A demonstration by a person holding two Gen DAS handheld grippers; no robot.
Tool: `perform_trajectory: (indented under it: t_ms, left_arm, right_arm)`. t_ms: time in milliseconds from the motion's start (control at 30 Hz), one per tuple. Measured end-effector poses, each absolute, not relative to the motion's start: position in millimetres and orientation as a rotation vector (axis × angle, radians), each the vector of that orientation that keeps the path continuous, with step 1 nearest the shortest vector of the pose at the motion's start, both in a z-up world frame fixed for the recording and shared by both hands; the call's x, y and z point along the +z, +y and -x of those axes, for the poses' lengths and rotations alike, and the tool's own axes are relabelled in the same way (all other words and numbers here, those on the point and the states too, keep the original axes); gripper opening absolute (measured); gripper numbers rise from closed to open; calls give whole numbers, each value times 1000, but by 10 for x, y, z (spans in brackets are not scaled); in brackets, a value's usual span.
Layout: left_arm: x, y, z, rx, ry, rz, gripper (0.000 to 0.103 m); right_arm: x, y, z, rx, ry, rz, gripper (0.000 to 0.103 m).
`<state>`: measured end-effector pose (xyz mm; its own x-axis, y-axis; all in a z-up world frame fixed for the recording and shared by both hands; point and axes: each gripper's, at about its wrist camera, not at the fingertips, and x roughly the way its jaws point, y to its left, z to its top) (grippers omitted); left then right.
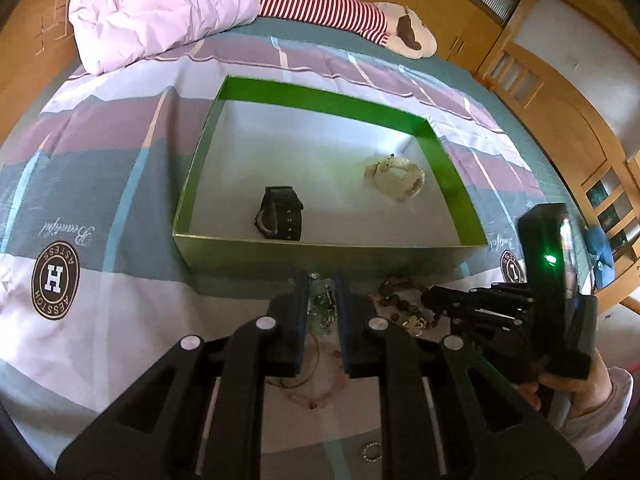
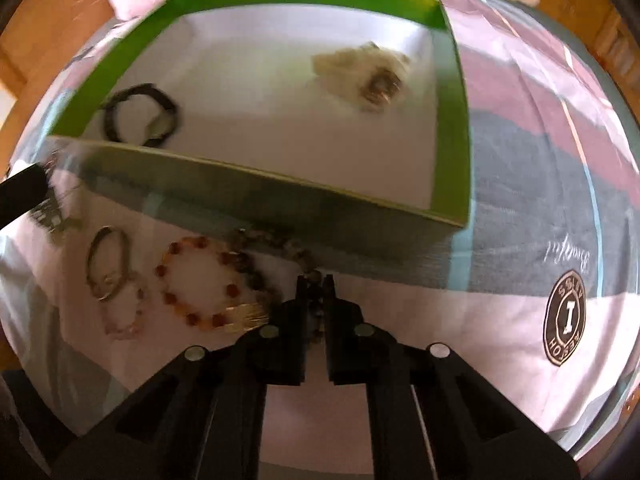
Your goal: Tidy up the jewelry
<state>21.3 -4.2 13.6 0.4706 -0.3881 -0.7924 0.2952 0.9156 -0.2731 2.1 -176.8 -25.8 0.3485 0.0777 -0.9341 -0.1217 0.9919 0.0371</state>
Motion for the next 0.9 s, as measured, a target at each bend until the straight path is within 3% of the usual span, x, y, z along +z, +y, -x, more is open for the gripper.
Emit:
perform_trajectory:
  t_ms: [233, 333, 600, 667, 733, 767, 900]
  left_arm:
    - [397, -62, -283, -463, 909, 155, 13]
    - [522, -186, -436, -481, 889, 178, 13]
    - [278, -508, -781, -432, 944, 100, 14]
    - [223, -531, -797, -414, 947, 74, 20]
    - [216, -536, -775, -416, 943, 51, 56]
    - [234, -520, -761, -422, 934, 53, 60]
    - [356, -386, -566, -456, 914, 51, 62]
  right_arm:
    - [723, -1897, 232, 311, 831, -124, 7]
    - [874, -2010, 189, 268, 729, -178, 7]
    - [580, -2271, -75, 168, 787, -249, 7]
    - [532, -2303, -114, 151, 816, -261, 8]
    - [470, -2296, -139, 137, 841, -273, 21]
    - [481, -2304, -119, 140, 842, -289, 31]
    - [556, -2235, 36, 223, 859, -282, 32]
